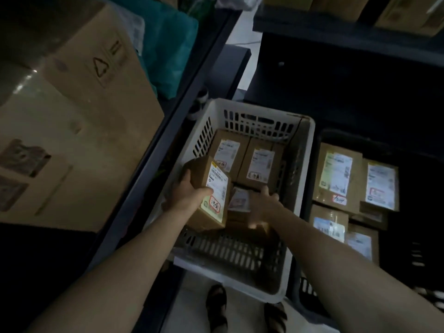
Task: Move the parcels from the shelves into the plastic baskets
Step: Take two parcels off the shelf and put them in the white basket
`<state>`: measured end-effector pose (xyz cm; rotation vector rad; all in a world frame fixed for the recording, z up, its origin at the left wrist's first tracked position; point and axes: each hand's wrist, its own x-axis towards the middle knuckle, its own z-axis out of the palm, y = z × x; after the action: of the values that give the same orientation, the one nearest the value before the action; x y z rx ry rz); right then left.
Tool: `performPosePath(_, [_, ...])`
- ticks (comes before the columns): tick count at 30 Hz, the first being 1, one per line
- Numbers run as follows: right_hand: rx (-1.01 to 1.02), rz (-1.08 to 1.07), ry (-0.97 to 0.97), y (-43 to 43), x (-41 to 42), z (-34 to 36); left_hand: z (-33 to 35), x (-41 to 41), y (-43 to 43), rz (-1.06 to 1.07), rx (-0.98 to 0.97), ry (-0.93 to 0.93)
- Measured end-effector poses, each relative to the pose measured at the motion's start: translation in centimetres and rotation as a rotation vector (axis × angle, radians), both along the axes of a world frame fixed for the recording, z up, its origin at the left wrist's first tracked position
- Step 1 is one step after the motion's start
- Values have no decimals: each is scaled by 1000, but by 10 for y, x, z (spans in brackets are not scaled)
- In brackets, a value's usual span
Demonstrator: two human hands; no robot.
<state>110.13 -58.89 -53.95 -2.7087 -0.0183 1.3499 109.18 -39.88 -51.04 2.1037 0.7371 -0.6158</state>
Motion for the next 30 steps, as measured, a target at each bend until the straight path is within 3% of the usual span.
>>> performPosePath(6, [75, 39, 193, -11, -7, -28, -24, 2, 1, -49, -83, 13])
performPosePath(13, [10, 60, -39, -8, -47, -79, -52, -5, 2, -22, -143, -3])
performPosePath(17, [-106, 176, -178, 1, -47, -98, -63, -11, -2, -6, -160, -14])
performPosePath(30, [-84, 228, -236, 21, -47, -126, -81, -18, 1, 81, -285, -93])
